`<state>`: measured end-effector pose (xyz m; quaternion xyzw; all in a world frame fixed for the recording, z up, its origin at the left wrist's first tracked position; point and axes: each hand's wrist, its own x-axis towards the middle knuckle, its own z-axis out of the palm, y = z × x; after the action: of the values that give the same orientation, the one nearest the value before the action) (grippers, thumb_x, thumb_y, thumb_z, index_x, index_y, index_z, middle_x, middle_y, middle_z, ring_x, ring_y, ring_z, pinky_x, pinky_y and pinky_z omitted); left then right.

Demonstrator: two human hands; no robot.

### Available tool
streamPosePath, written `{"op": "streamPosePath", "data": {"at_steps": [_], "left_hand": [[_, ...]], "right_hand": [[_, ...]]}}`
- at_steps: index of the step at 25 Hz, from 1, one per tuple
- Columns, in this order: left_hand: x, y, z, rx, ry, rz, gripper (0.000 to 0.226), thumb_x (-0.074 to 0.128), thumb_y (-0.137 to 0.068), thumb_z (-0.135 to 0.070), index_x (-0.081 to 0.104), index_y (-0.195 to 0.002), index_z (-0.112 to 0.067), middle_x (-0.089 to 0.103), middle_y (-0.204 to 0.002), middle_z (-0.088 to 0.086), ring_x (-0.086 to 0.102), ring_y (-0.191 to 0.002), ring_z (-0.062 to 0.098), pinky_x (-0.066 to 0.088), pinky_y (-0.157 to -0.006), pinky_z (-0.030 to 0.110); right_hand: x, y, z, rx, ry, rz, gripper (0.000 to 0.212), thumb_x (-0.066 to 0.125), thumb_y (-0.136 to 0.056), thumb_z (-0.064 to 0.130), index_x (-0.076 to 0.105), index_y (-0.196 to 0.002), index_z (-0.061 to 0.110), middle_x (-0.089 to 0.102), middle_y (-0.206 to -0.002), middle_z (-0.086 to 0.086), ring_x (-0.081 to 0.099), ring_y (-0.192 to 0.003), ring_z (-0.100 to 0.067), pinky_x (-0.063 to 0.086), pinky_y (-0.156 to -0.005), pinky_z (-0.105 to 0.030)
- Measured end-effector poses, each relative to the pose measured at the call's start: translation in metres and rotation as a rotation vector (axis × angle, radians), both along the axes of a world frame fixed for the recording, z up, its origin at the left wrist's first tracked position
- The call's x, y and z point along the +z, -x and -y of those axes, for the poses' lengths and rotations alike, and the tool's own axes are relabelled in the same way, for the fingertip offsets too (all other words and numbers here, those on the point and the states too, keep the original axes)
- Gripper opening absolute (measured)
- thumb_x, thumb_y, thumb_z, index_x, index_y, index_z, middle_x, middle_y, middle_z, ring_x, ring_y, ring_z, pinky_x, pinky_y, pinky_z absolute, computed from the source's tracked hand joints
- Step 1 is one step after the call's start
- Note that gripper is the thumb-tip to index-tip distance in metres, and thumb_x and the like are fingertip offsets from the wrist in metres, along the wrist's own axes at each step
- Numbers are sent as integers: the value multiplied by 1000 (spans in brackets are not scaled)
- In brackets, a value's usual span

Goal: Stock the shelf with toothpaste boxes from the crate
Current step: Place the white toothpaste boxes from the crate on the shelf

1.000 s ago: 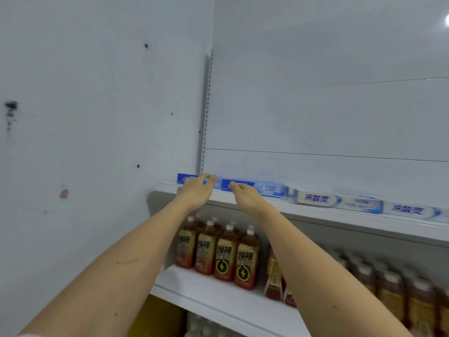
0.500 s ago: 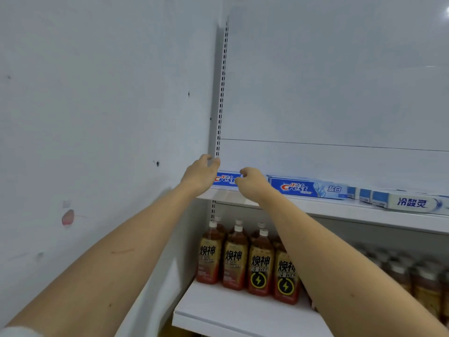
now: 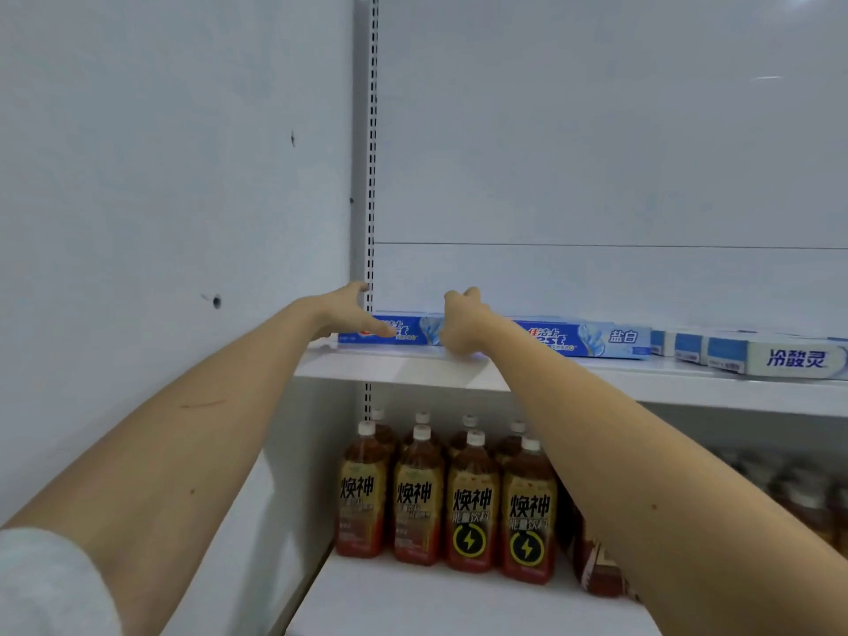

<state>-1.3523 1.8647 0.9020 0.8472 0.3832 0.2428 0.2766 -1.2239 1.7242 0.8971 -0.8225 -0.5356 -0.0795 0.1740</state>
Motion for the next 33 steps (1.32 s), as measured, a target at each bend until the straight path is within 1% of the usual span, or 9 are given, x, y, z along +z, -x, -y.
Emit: {"op": "streamPosePath", "data": {"at_steps": [3,6,8,14,19,23,26,29,33], "left_hand": [[10,-11,-19,12,-13,-161,99,82,-78,-33,18,-154,-30,28,-156,8,40,-133,30,40,-108,46],[17,-15,-35,1,63,-239,93,81,-79,-29,24,-152,-31,30,-151,5,41,-128,27,43,-105,42],[23,-19,-45,-24,128,-280,94,81,-79,-26,24,-153,-32,33,-140,2,41,-127,27,43,-107,43],[40,-41,-63,-29,213,-433,101,81,-77,-12,19,-154,-36,37,-145,7,44,-129,31,47,-104,49],[46,-57,-86,-29,241,-540,111,83,-74,-8,13,-154,-40,33,-150,7,46,-129,36,44,-105,54],[48,-70,-100,-50,238,-573,106,82,-75,-9,17,-154,-37,39,-144,9,47,-127,35,47,-103,53],[48,-79,-112,-64,230,-576,104,81,-76,-9,17,-154,-37,40,-143,9,47,-127,35,46,-104,52],[43,-86,-126,-81,225,-525,108,82,-74,-8,15,-155,-36,40,-145,9,46,-128,34,46,-104,51],[33,-89,-147,-124,253,-440,113,84,-71,-12,12,-156,-32,37,-146,7,47,-128,31,43,-108,48]], "right_hand": [[6,-11,-11,-14,92,109,38,45,-97,7,39,-134,1,24,-145,-18,46,-122,-38,40,-85,-38],[5,-16,-22,-29,184,241,45,50,-97,9,37,-140,5,35,-142,-17,44,-127,-35,41,-102,-42],[4,-20,-31,-22,198,303,45,51,-97,12,40,-140,7,45,-139,-16,48,-125,-34,42,-105,-44],[13,-42,-57,16,224,338,42,48,-94,3,49,-136,9,54,-132,-11,55,-117,-30,42,-80,-34],[26,-55,-76,-18,392,390,38,50,-92,9,56,-130,9,60,-121,-10,54,-80,-24,39,-55,-29],[30,-62,-90,-53,455,392,43,54,-91,13,53,-134,11,59,-120,-7,57,-92,-25,42,-61,-29],[32,-67,-101,-80,460,332,44,55,-91,11,53,-135,10,59,-122,-7,53,-89,-24,40,-59,-29],[27,-76,-109,-94,420,320,44,50,-93,9,51,-137,10,57,-134,-9,58,-105,-27,41,-72,-30],[20,-90,-117,-99,357,300,44,44,-95,7,48,-139,10,55,-132,-11,56,-113,-29,40,-77,-32]]}}
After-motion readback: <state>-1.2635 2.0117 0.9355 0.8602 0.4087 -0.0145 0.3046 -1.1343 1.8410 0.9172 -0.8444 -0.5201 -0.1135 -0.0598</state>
